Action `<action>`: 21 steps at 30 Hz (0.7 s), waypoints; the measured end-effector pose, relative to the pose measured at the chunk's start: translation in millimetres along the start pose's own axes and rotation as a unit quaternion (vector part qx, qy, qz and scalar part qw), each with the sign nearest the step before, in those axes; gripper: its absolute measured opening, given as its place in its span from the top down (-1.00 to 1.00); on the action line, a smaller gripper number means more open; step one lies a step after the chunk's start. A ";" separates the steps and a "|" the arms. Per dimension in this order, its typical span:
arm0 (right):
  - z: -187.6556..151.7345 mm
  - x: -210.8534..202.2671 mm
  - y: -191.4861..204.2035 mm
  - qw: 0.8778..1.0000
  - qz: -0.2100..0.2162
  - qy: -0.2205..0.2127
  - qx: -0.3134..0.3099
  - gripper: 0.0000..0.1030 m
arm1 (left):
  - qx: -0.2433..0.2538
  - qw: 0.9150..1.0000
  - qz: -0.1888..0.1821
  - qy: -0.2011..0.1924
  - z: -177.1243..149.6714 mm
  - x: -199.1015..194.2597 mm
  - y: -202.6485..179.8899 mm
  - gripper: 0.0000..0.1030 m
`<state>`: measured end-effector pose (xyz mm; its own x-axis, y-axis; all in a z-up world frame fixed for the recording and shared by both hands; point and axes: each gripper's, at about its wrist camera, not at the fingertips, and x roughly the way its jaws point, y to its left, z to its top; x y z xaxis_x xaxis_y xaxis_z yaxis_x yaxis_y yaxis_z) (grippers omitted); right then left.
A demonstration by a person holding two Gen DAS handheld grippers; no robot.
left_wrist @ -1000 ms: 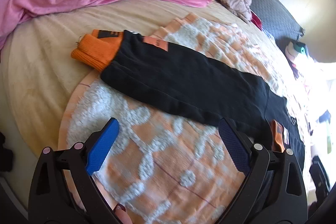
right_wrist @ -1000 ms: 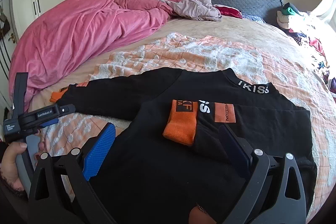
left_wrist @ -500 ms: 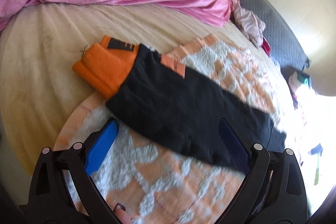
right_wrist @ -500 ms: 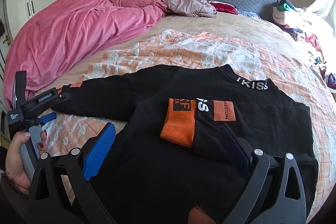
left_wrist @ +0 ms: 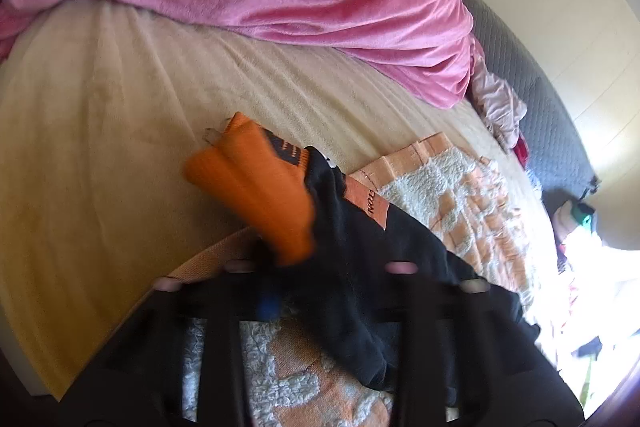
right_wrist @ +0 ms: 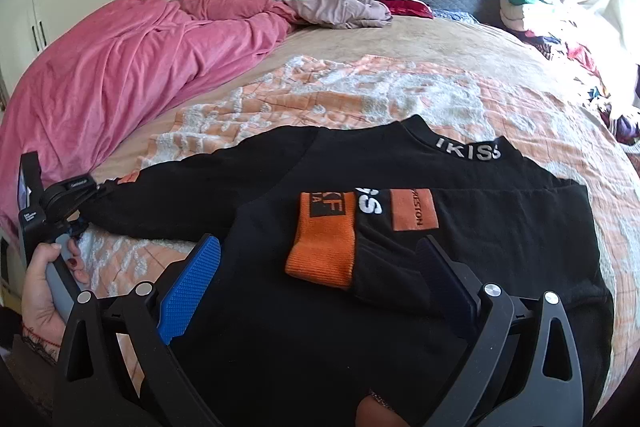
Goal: Fold small clothes
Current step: 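Lift the sleeve with the left tool and fold it across the shirt body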
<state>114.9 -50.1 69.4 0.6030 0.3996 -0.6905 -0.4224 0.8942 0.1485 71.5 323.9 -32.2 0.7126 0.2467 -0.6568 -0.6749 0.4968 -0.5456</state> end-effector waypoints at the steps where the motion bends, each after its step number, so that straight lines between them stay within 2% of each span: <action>1: -1.6 -0.2 -2.5 1.000 -0.002 0.000 0.005 -0.90 | -0.004 1.000 -0.010 0.002 0.0 -1.3 0.4 0.81; 7: -10.4 -3.3 -20.2 0.999 -0.014 0.004 0.028 -0.90 | 0.023 0.994 -0.102 -0.007 -1.4 -31.2 -19.2 0.84; 14: -24.8 1.2 -49.2 0.997 -0.036 0.022 0.069 -0.90 | 0.054 0.986 -0.157 0.013 -14.7 -37.4 -46.1 0.85; 17: -29.1 0.5 -61.2 0.995 -0.040 0.028 0.090 -0.90 | 0.086 0.982 -0.171 0.006 -22.5 -43.2 -63.0 0.86; 21: -32.2 -5.6 -76.0 0.992 -0.047 0.025 0.111 -0.90 | 0.133 0.971 -0.199 -0.006 -32.9 -58.8 -89.4 0.86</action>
<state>121.7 -126.8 39.2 0.5956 0.3069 -0.7423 -0.2027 0.9516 0.2309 83.7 237.6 38.1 0.9103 0.0001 -0.4140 -0.2729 0.7520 -0.6000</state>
